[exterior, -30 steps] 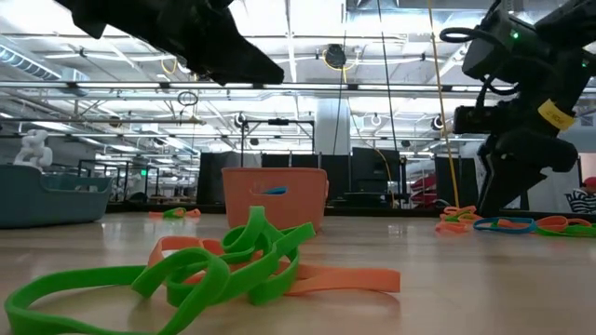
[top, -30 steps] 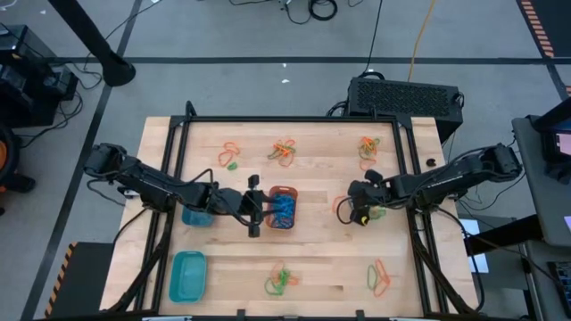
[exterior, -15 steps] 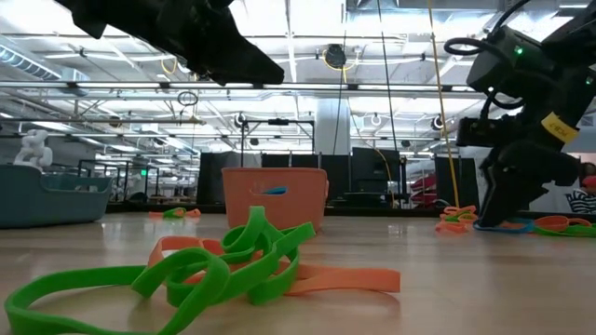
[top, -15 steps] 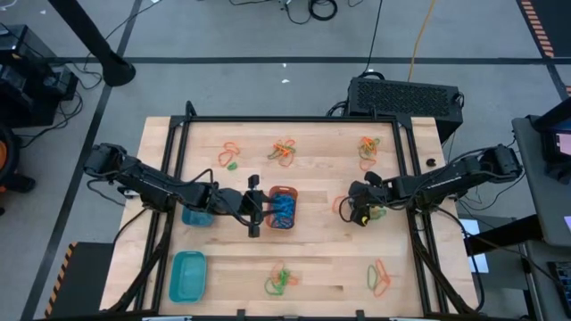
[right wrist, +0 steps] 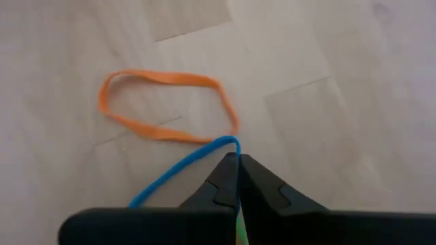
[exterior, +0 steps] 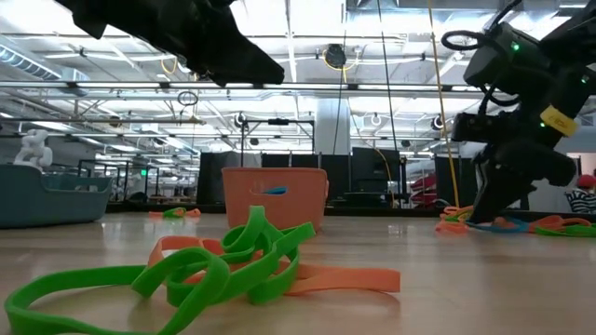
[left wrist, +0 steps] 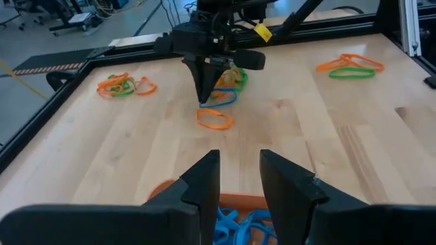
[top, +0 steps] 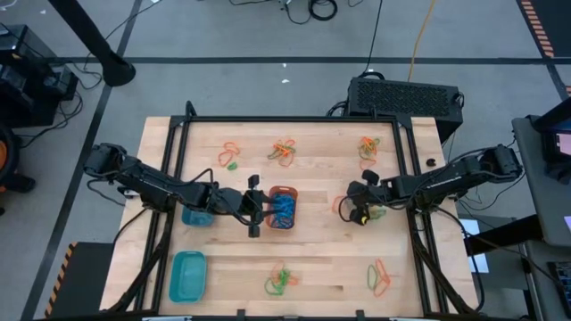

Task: Sort rubber bands into baskets
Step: Put the blue rubber band into the orange bin

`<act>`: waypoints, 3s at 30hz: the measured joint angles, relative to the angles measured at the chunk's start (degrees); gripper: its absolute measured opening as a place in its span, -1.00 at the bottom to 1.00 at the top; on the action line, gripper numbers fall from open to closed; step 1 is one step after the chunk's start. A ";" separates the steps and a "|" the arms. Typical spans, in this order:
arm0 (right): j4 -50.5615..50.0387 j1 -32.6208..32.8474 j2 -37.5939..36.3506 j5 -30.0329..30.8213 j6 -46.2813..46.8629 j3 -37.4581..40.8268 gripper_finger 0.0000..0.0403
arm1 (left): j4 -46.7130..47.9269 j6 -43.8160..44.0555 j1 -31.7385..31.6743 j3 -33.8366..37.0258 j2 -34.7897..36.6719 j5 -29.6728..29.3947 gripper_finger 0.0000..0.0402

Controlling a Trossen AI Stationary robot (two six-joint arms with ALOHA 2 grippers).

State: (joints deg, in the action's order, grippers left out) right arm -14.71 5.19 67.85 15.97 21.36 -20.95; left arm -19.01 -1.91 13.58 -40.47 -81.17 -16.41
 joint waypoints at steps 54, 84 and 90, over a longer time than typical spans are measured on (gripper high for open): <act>28.24 15.93 6.58 9.22 -5.70 -14.56 -1.00 | -35.58 27.03 -1.57 -6.94 -28.15 11.42 -0.44; 30.45 15.71 7.15 12.69 -6.03 -14.56 -1.00 | -38.72 30.15 -1.58 -6.94 -28.15 10.16 -0.44; 31.63 15.37 7.13 12.84 -5.99 -14.56 -1.00 | -38.36 30.11 -1.57 -6.95 -28.15 7.28 -0.44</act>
State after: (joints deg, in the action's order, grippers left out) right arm 16.92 20.56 74.98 28.81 15.38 -35.51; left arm -57.37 28.21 12.01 -47.42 -109.32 -9.13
